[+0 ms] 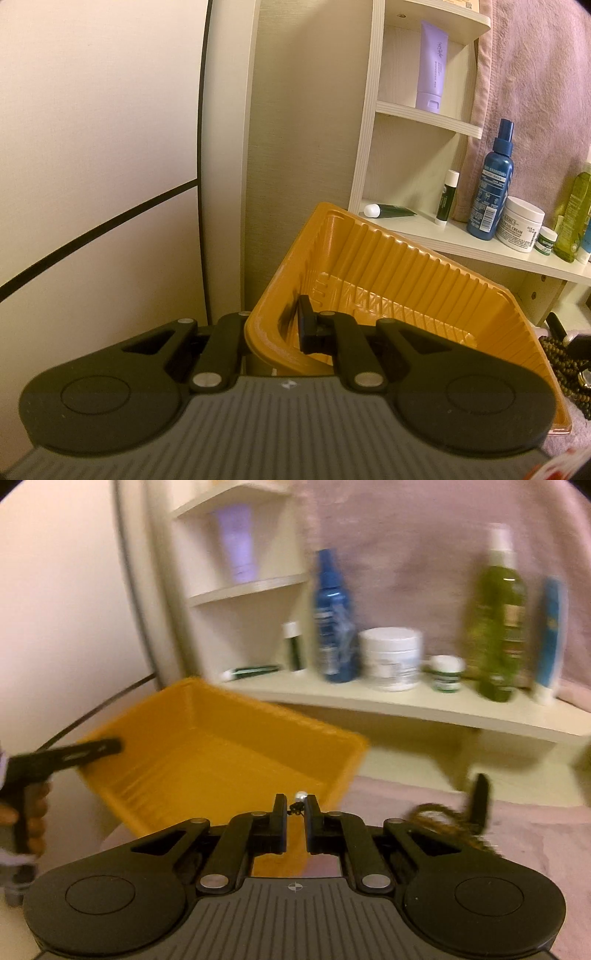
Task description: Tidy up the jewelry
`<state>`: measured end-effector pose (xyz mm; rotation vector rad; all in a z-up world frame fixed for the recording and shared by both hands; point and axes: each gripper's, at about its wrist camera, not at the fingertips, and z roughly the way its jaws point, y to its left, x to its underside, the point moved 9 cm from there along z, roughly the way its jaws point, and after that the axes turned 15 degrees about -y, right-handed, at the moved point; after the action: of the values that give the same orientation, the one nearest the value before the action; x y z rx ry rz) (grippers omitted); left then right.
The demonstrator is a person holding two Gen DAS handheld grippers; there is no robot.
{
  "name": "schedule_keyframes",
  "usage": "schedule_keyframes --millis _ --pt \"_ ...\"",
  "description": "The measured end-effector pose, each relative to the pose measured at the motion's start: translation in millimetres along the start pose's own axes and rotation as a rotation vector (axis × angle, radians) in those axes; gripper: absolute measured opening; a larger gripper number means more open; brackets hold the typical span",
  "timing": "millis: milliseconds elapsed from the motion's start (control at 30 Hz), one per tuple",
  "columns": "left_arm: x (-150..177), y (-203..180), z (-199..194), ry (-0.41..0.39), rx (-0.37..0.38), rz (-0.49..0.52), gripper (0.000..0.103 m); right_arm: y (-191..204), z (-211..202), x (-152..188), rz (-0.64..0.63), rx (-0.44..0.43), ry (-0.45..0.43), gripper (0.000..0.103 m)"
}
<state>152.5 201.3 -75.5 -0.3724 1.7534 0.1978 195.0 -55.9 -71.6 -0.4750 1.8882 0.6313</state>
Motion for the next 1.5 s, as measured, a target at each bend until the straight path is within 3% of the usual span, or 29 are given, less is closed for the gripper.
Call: schedule_keyframes --millis 200,400,567,667,700,733,833,1000,1233,1367,1500 --pt "0 -1 0 0.0 0.002 0.003 0.01 21 15 18 -0.045 -0.066 0.073 0.009" --pt "0 -1 -1 -0.002 0.003 0.008 0.01 19 25 31 -0.046 -0.065 0.131 0.009" --pt "-1 -1 -1 -0.003 0.004 0.011 0.01 12 30 24 0.02 -0.057 0.121 0.011" --pt "-2 -2 -3 -0.009 0.008 0.019 0.01 11 23 15 0.057 -0.063 0.073 0.026" --pt "-2 -2 -4 -0.01 0.008 0.022 0.01 11 19 12 0.061 -0.058 0.054 0.038" --pt "-3 -2 -5 -0.011 0.008 0.022 0.01 11 15 9 0.065 -0.053 0.032 0.044" --pt "-2 -1 -7 -0.012 0.008 0.023 0.01 15 -4 2 0.077 -0.06 -0.029 0.044" --pt "-3 -1 -8 -0.01 0.007 0.027 0.01 1 -38 12 0.105 0.002 -0.031 0.044" --pt "-3 -1 -8 -0.008 0.004 0.029 0.01 -61 -86 27 0.118 0.194 -0.01 0.044" --pt "-3 -2 -8 -0.005 0.001 0.03 0.01 -95 -97 27 0.102 0.283 -0.013 0.044" --pt "-3 -2 -7 -0.002 0.002 0.032 0.01 -110 -96 29 0.061 0.304 0.0 0.044"
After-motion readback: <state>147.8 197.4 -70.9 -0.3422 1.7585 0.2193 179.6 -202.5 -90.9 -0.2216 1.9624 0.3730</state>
